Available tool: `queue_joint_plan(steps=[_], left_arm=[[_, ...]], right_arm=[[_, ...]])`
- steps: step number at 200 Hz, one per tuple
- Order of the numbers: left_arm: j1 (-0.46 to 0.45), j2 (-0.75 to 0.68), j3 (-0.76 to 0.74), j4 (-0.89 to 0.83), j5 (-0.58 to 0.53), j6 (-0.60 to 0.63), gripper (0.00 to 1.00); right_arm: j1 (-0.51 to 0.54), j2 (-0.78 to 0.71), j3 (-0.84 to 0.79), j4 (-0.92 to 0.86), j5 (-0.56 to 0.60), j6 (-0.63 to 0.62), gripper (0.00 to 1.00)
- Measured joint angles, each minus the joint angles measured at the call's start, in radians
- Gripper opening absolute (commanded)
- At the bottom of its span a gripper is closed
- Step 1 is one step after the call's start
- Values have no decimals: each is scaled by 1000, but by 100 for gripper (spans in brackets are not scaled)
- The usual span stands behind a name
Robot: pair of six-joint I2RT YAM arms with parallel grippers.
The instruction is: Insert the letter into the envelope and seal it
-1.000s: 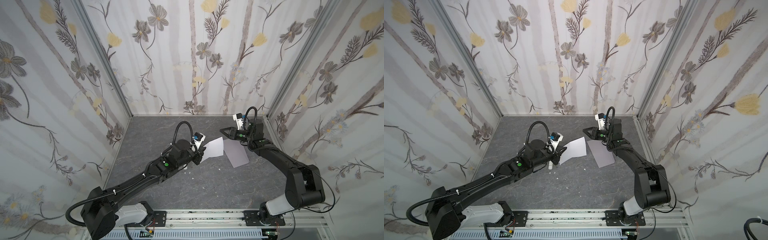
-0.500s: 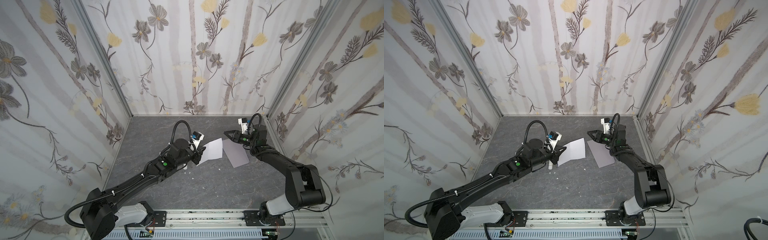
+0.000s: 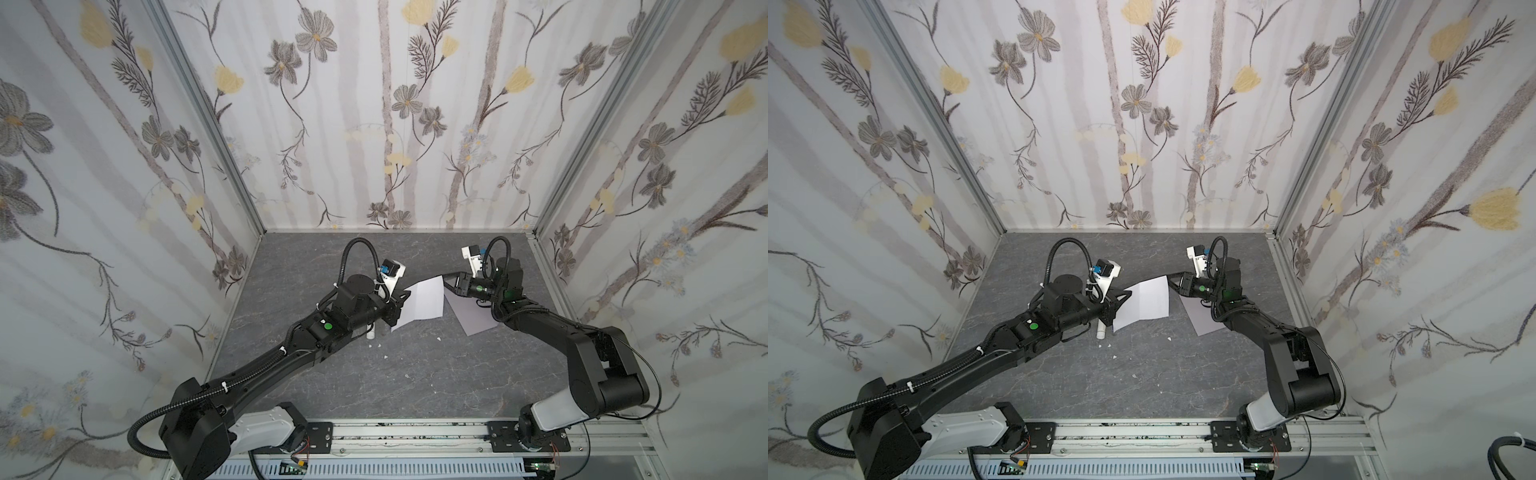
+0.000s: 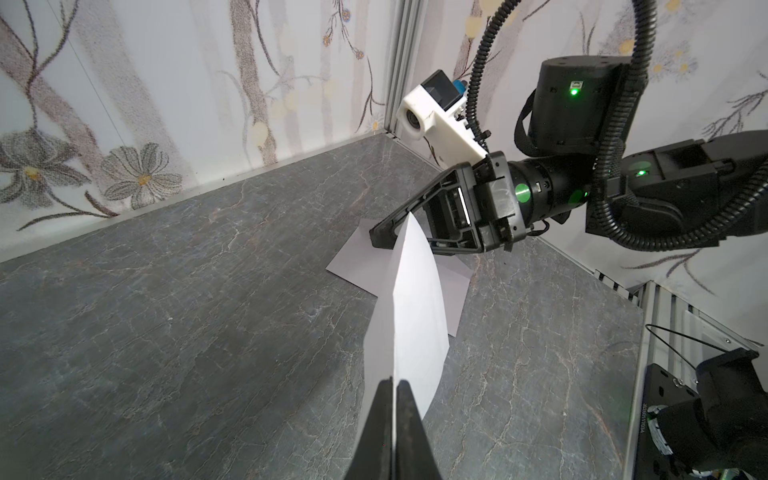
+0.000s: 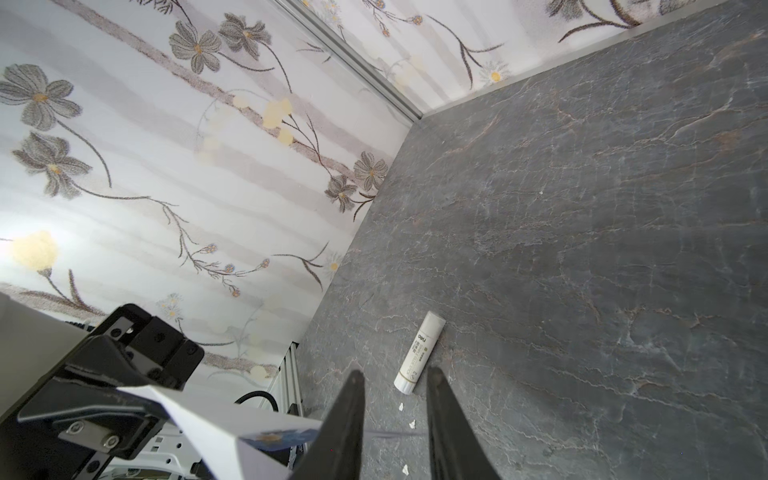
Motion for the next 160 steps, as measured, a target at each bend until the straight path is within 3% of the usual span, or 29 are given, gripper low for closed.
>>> queue_joint_plan(steps=[160], left_arm=[[11, 28, 14, 0, -10, -23, 0]], right_arm=[[86, -273, -155, -23, -22, -8, 29]])
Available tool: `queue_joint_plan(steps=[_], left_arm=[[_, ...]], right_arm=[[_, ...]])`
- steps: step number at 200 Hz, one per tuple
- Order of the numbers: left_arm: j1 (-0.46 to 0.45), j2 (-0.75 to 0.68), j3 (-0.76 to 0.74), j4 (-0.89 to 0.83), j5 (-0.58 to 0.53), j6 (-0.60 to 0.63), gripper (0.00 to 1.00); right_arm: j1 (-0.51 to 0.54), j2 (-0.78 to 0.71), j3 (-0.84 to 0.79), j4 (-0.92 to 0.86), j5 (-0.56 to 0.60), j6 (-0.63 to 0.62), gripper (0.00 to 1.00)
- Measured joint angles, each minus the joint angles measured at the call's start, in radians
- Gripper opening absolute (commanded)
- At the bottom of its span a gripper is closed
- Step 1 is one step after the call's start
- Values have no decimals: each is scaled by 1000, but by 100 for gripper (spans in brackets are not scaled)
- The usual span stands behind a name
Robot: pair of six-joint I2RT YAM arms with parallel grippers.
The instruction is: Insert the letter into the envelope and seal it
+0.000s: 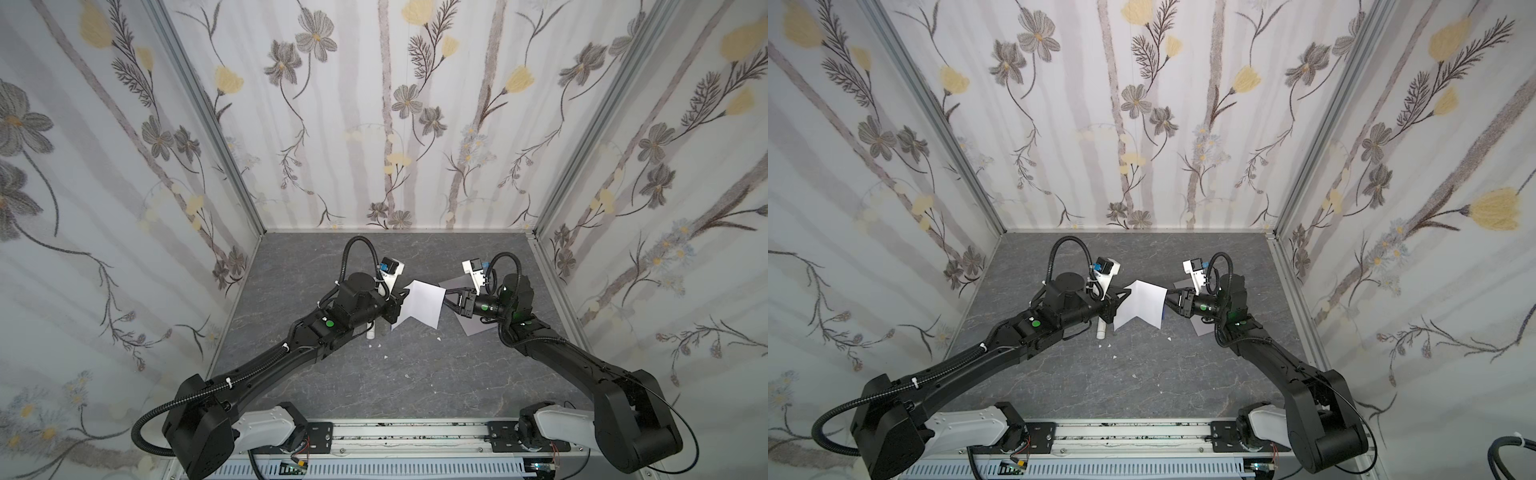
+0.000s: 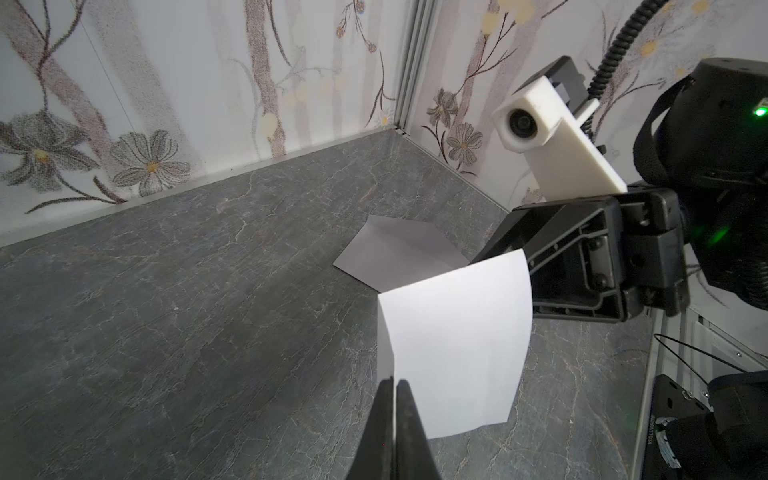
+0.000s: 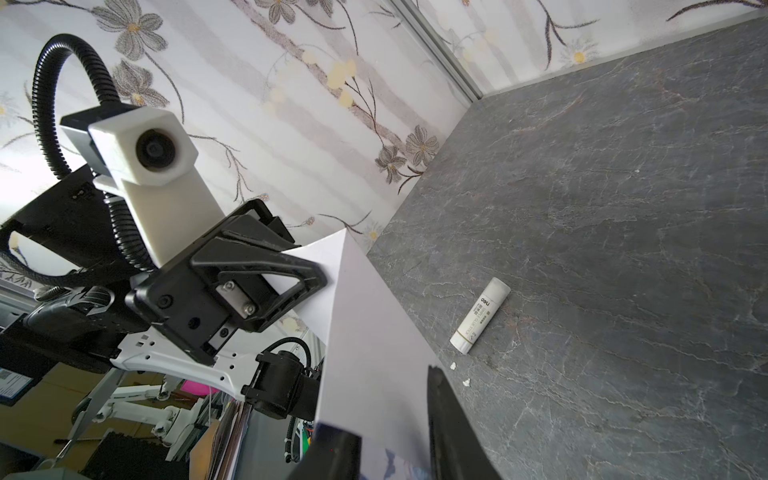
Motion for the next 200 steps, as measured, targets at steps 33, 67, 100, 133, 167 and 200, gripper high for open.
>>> queue_joint_plan(steps=[33, 67, 100, 133, 167, 200], left_arm=[[0, 11, 10, 0, -1, -5, 0], [0, 22, 20, 0, -23, -20, 0], [0, 29, 26, 0, -27, -35, 0], [2, 30, 37, 0, -19, -56, 0], [7, 39, 49, 1, 36, -82, 0], [15, 54, 57, -1, 83, -117, 0]], right_arm=[[34, -46, -6, -41, 21, -19, 33], [61, -108, -22, -96, 54, -45, 39], [85, -150, -41, -129, 75, -63, 45], [99, -163, -44, -132, 71, -78, 52], [103, -167, -57, -81, 23, -67, 59], [103, -180, -79, 39, -41, -4, 62]])
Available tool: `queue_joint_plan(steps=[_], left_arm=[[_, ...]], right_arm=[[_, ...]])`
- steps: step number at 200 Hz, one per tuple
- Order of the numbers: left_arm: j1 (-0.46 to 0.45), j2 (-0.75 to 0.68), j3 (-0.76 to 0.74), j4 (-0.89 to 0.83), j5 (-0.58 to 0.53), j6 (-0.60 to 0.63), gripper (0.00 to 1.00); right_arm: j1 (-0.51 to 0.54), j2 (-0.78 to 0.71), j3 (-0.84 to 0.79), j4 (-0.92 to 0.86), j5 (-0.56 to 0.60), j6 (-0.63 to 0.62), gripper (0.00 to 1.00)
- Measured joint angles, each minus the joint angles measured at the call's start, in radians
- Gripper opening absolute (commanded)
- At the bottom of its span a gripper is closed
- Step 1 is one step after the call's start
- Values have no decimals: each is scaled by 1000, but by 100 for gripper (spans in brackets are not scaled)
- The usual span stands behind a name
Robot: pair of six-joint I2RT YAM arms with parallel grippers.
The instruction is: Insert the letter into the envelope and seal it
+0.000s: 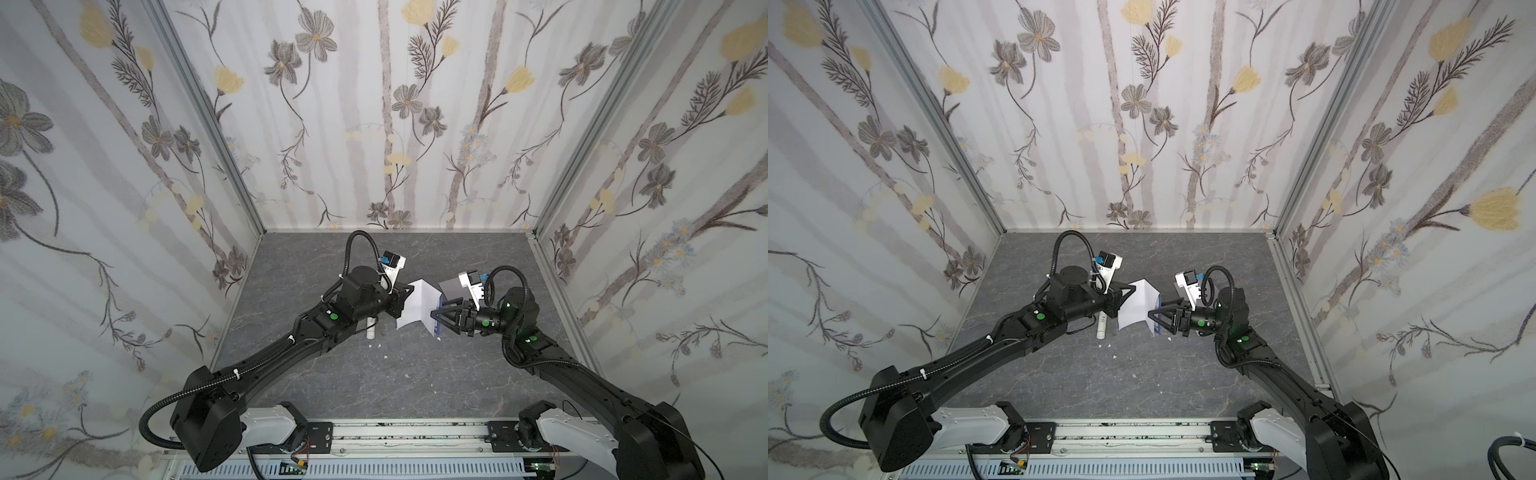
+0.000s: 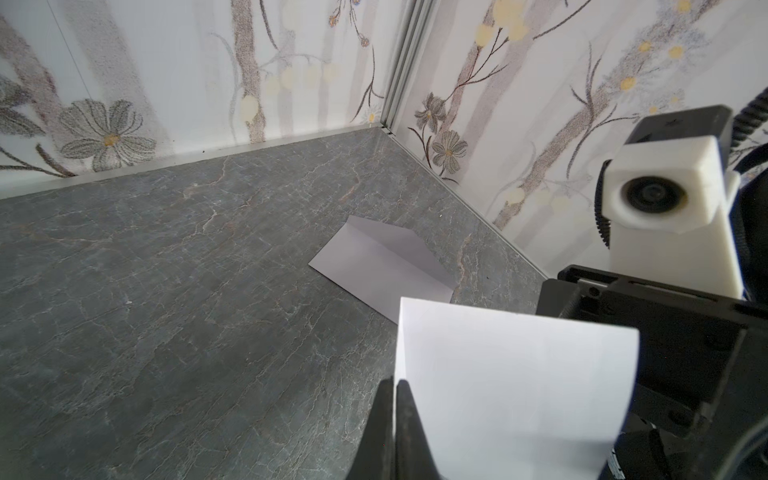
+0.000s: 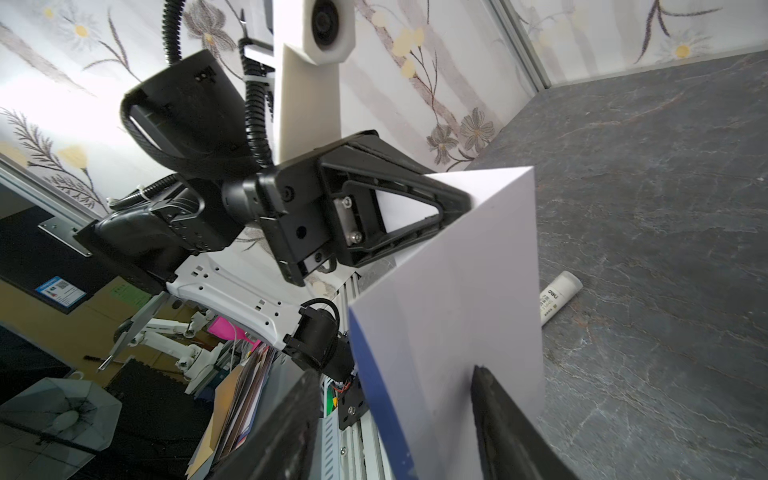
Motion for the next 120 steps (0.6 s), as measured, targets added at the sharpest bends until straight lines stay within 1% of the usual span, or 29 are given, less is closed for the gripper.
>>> queue_joint_plan(steps=[29, 52, 84, 120], left_arm=[[10, 9, 10, 0, 42, -34, 0], [14, 11, 18, 1, 66, -48, 0], [16, 12, 33, 2, 104, -70, 0], [17, 11, 49, 5, 149, -105, 0]], right_arm=[[0, -1, -10, 116, -43, 66, 63], [0, -1, -18, 188, -56, 109, 62], [0, 24, -26, 271, -69, 158, 54], [0, 90, -34, 367, -68, 222, 47]])
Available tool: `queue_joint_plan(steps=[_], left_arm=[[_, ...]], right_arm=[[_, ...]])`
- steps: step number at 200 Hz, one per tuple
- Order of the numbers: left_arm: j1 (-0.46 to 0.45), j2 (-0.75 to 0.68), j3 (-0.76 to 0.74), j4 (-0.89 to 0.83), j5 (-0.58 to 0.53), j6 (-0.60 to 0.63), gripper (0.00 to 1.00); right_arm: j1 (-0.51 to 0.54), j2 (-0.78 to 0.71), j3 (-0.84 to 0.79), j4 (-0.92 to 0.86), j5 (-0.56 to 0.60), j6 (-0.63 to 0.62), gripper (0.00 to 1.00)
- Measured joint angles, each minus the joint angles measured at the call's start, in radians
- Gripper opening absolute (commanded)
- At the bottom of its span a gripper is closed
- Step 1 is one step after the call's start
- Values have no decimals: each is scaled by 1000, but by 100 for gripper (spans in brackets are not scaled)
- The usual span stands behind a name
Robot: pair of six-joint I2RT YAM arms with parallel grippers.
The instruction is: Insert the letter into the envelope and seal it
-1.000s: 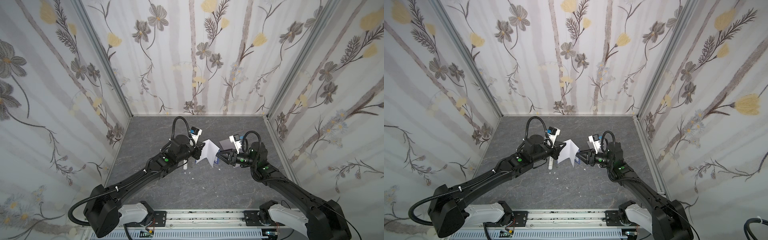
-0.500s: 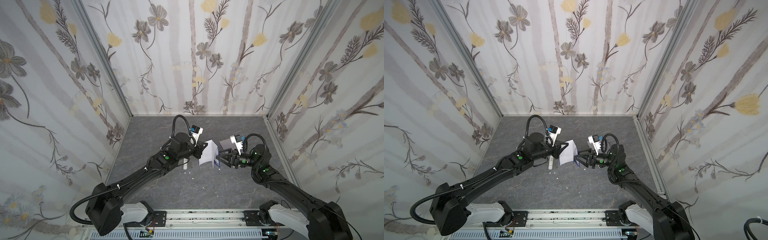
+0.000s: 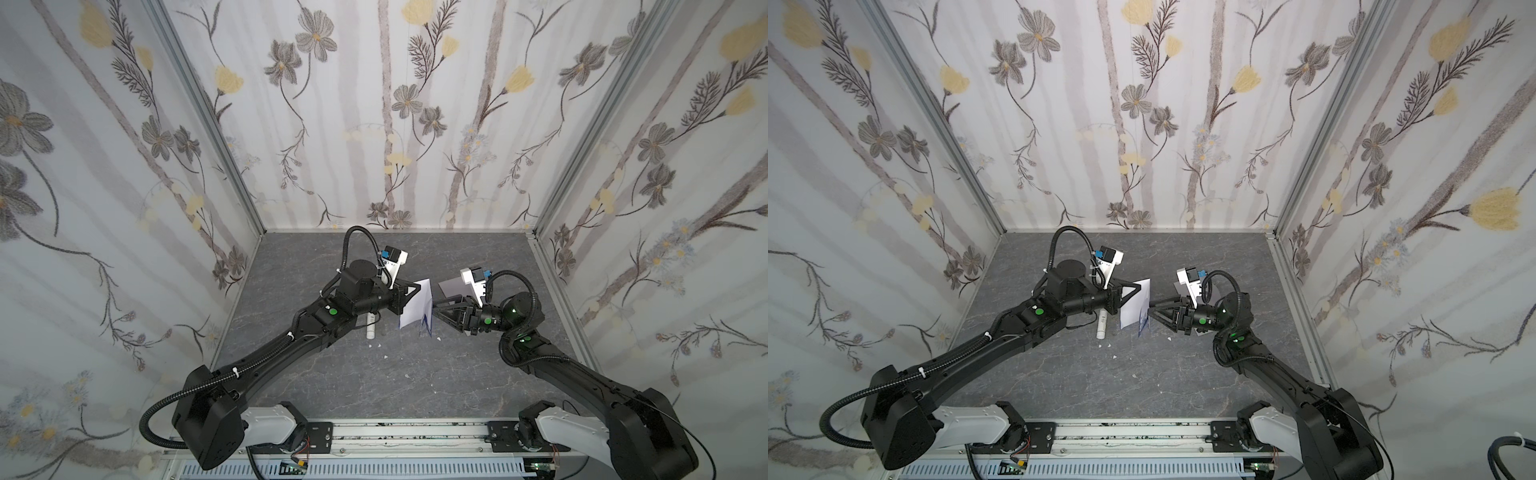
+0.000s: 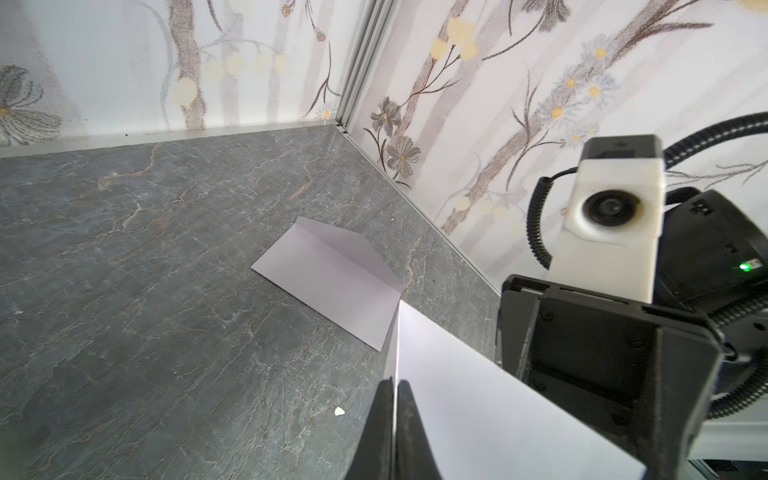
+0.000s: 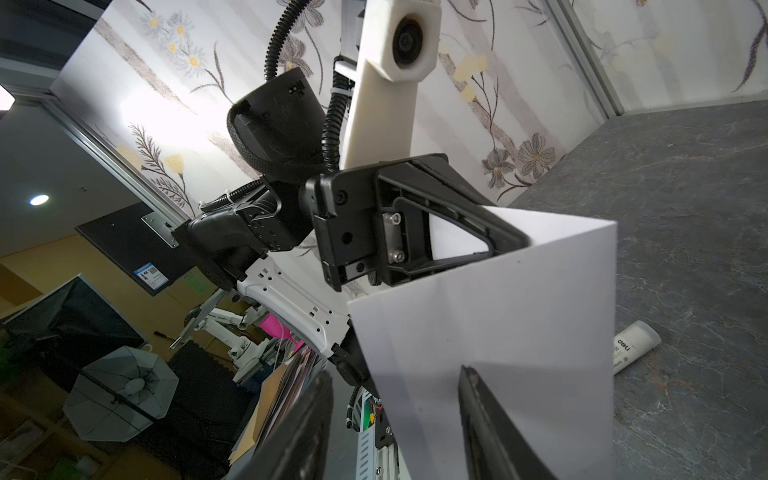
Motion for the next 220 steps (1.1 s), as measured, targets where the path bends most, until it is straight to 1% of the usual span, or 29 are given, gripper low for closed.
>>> queue_joint_plan(steps=[22, 48, 75, 100, 115, 149, 170, 203, 220], left_arm=[[0, -5, 3, 1, 16, -10, 0], [0, -13, 4, 1, 32, -18, 0], [0, -16, 9, 2, 49, -31, 0], [0, -19, 14, 4, 68, -43, 0], [-2, -19, 16, 5, 83, -52, 0], [-2, -19, 25, 7, 111, -65, 0], [-3, -18, 30, 11, 122, -74, 0], [-3, -7, 38, 34, 140, -100, 0], [-3, -1, 45, 40, 148, -114, 0]], right_arm=[[-2, 31, 0, 59, 1, 37, 42], [-11, 52, 1, 106, 11, 63, 38], [-16, 73, 8, 114, 25, 77, 34], [-20, 80, 28, 92, 42, 64, 33], [-21, 79, 42, 54, 63, 34, 35], [-20, 53, 68, -53, 107, -40, 47], [-19, 44, 72, -92, 118, -77, 52], [-18, 44, 72, -121, 124, -98, 59], [-17, 44, 69, -120, 124, -106, 60]])
